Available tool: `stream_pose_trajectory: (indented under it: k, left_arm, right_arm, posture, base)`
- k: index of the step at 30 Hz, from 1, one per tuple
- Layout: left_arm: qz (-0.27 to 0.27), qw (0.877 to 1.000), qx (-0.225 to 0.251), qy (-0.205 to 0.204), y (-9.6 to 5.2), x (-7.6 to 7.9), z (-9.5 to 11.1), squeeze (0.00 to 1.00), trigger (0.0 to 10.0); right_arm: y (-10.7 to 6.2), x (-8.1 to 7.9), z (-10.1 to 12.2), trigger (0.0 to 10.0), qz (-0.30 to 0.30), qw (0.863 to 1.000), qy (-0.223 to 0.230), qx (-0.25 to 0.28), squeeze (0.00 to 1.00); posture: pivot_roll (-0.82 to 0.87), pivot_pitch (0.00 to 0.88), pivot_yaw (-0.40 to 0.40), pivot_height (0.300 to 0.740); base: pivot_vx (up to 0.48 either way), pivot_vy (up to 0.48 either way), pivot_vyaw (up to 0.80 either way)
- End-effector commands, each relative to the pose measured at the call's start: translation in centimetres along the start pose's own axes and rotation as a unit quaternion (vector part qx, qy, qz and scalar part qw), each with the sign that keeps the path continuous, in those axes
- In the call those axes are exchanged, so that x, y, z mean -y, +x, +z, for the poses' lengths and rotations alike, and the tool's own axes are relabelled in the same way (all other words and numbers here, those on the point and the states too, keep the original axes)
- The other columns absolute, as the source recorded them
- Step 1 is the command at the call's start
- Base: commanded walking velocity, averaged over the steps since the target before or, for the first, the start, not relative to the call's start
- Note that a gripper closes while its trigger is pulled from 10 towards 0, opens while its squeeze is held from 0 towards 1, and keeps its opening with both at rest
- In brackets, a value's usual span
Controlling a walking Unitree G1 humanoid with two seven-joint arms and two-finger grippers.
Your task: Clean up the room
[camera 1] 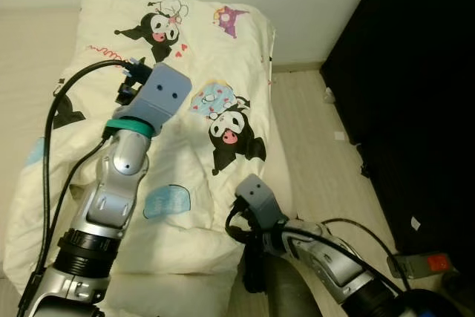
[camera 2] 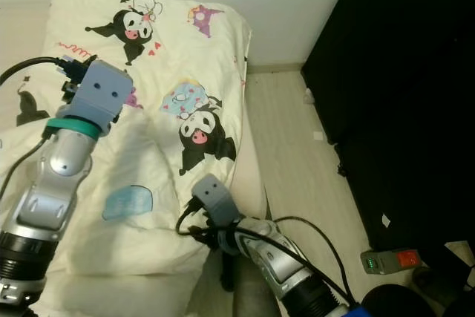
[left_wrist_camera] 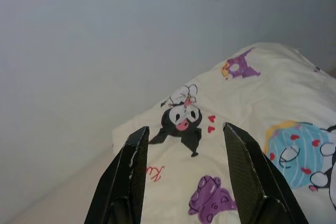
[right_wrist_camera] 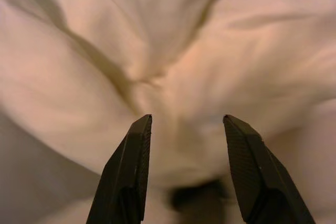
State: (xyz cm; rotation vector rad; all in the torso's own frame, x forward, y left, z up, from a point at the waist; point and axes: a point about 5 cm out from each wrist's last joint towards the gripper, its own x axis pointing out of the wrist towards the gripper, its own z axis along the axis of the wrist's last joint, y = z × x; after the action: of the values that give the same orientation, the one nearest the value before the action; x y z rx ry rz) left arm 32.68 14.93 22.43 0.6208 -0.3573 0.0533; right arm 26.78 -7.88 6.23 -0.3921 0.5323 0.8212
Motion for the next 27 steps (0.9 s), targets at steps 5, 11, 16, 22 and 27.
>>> stream_pose_trajectory:
  k: [5,11,16,22,27]
  left_arm:
    - [-0.006,1.0,0.0,0.005,0.1,0.6,-0.2,0.0,10.0]
    - [0.003,1.0,-0.001,0.005,0.2,0.4,-0.2,0.0,10.0]
    - [0.004,1.0,-0.002,0.005,0.2,0.4,-0.3,0.0,10.0]
    - [0.005,1.0,-0.003,0.004,0.4,0.7,-0.3,0.0,10.0]
    - [0.005,1.0,-0.002,0.003,0.6,0.8,-0.1,0.0,10.0]
  right_arm:
    - [-0.6,0.5,-0.4,10.0,-0.019,0.99,-0.137,0.031,0.0]
    - [-1.0,-1.5,1.1,10.0,0.082,0.958,-0.244,0.125,0.0]
    - [-0.7,-2.5,0.9,10.0,0.125,0.946,-0.27,0.128,1.0]
    - [-0.2,-4.1,0.3,10.0,0.198,0.924,-0.305,0.116,1.0]
    - [0.4,-5.5,-1.8,10.0,0.273,0.891,-0.355,0.07,1.0]
  posture:
    - [-0.05,0.245,0.013,0.74]
    - [-0.04,0.247,0.009,0.74]
    - [-0.04,0.245,0.008,0.74]
    - [-0.03,0.246,0.011,0.74]
    - [-0.02,0.252,0.012,0.74]
  base:
    - [0.0,0.0,0.0]
    - [0.0,0.0,0.0]
    - [0.0,0.0,0.0]
    - [0.0,0.0,0.0]
    - [0.0,0.0,0.0]
